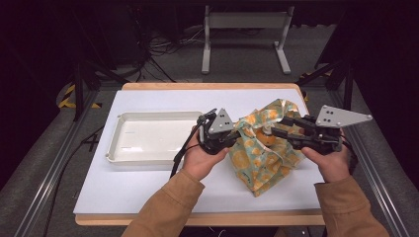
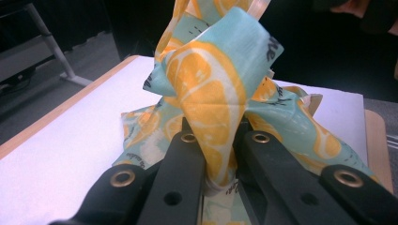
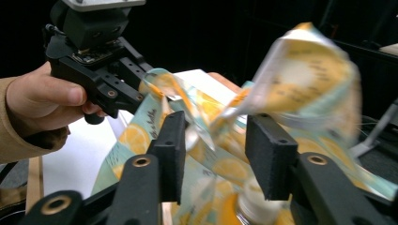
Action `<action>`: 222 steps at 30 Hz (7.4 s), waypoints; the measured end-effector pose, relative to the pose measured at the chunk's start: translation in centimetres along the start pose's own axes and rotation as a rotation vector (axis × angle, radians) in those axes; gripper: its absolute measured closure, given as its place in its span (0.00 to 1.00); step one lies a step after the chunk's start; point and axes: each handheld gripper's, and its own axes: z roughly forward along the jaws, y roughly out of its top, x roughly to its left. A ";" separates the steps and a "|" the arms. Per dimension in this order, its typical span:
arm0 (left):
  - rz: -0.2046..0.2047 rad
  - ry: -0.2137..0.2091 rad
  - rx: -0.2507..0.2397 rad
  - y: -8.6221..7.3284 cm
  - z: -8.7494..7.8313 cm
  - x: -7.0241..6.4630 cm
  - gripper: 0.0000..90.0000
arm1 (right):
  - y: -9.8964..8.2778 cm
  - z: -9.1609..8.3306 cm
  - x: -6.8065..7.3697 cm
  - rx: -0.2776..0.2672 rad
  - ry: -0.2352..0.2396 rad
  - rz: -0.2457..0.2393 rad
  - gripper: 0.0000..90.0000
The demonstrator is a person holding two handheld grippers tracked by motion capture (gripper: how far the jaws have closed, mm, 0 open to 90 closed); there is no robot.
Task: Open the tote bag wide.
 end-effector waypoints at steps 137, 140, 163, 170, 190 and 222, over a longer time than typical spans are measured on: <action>-0.135 0.153 0.401 -8.8 5.8 2.3 0.99 | -13.7 4.8 -10.4 0.568 -0.249 0.271 1.00; -0.136 0.153 0.405 -8.9 5.9 2.3 0.99 | -14.2 4.8 -10.5 0.600 -0.240 0.296 1.00; -0.114 0.072 0.339 -8.2 1.2 1.7 0.41 | -11.9 0.4 -10.0 0.396 -0.325 0.279 0.65; -0.106 0.073 0.308 -7.7 -0.9 1.4 0.40 | -9.9 -1.2 -8.4 0.311 -0.307 0.229 0.66; -0.069 -0.004 0.048 -3.1 -3.5 -0.2 0.71 | -8.2 -2.7 -4.1 0.202 -0.228 0.158 0.70; -0.140 -0.104 0.219 -8.4 5.6 -0.1 0.99 | -10.6 0.0 -1.4 0.205 -0.131 0.144 0.74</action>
